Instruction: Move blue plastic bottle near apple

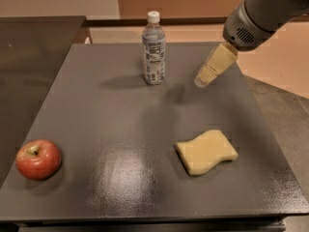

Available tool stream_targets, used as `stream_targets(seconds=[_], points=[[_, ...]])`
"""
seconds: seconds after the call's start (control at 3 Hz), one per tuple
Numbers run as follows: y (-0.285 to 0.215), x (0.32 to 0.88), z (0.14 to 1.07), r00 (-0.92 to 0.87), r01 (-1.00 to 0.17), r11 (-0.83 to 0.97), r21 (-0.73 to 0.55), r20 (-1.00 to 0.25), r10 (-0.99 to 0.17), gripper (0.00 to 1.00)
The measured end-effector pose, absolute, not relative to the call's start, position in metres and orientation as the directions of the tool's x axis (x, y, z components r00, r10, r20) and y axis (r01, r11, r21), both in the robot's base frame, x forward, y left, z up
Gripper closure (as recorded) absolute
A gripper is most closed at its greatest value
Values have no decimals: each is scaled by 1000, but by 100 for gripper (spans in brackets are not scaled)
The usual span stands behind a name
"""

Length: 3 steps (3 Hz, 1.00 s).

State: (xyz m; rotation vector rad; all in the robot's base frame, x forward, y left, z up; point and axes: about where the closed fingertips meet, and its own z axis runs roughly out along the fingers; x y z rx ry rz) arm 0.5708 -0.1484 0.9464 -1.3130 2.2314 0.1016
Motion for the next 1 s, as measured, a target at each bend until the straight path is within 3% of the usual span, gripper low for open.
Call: stream_targets(seconds=[1.0], points=[[-64,632,939,-329,-842,534,-82,-706,-627,0]])
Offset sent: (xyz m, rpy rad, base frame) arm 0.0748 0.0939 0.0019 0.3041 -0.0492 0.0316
